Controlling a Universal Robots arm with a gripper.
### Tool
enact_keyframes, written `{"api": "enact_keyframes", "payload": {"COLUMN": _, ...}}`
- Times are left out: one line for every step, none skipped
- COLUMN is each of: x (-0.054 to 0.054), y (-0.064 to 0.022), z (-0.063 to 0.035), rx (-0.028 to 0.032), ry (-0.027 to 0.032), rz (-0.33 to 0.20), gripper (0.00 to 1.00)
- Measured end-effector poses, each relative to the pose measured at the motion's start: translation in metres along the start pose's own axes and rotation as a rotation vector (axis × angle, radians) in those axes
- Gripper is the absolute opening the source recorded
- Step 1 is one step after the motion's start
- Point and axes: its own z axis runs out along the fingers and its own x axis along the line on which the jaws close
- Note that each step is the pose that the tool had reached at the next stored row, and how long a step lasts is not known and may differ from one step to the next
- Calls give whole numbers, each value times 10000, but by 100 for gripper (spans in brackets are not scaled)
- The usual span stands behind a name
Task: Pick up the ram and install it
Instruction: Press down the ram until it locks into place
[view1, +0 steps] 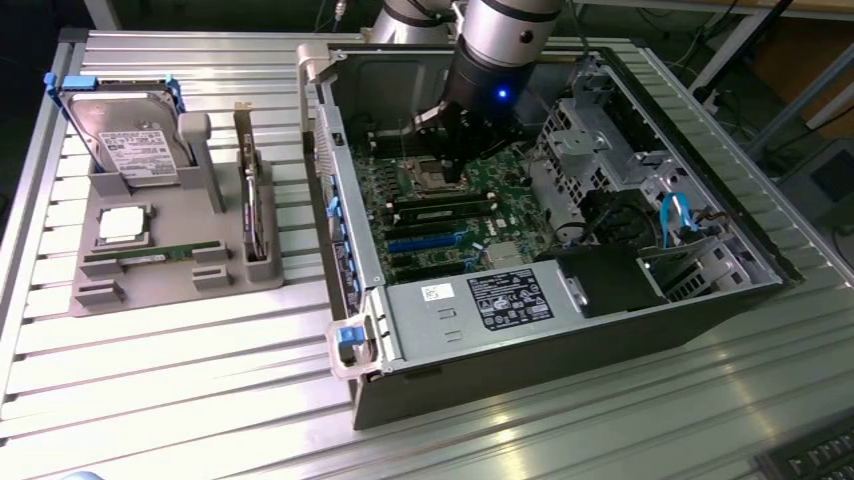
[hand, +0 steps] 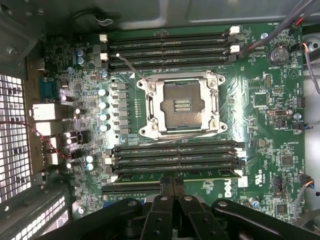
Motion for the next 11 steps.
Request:
{"api": "enact_keyframes", "payload": {"x": 0, "y": 0, "z": -15, "rx": 0, "ry": -7, "rz": -23, "gripper": 11}}
{"api": "enact_keyframes", "payload": {"x": 0, "y": 0, "z": -20, "rx": -2, "ry": -25, "rz": -45, "gripper": 11}}
{"api": "enact_keyframes", "payload": {"x": 0, "y": 0, "z": -30, "rx": 1, "ry": -28, "rz": -52, "gripper": 11}}
{"api": "enact_keyframes", "payload": {"x": 1, "y": 1, "z": -34, "rx": 2, "ry": -27, "rz": -52, "gripper": 11}}
{"api": "enact_keyframes", "payload": {"x": 0, "y": 1, "z": -33, "rx": 7, "ry": -29, "rz": -53, "gripper": 11}}
{"api": "enact_keyframes", "payload": {"x": 0, "y": 1, "z": -33, "rx": 7, "ry": -29, "rz": -53, "gripper": 11}}
{"api": "enact_keyframes", "payload": {"x": 0, "y": 1, "z": -33, "rx": 7, "ry": -29, "rz": -53, "gripper": 11}}
{"api": "enact_keyframes", "payload": {"x": 0, "y": 1, "z": -34, "rx": 8, "ry": -29, "rz": -53, "gripper": 11}}
{"api": "enact_keyframes", "payload": {"x": 0, "y": 1, "z": -34, "rx": 8, "ry": -29, "rz": -52, "gripper": 11}}
{"api": "enact_keyframes", "payload": {"x": 0, "y": 1, "z": -34, "rx": 8, "ry": -29, "rz": -53, "gripper": 11}}
{"api": "enact_keyframes", "payload": {"x": 0, "y": 1, "z": -34, "rx": 8, "ry": -28, "rz": -53, "gripper": 11}}
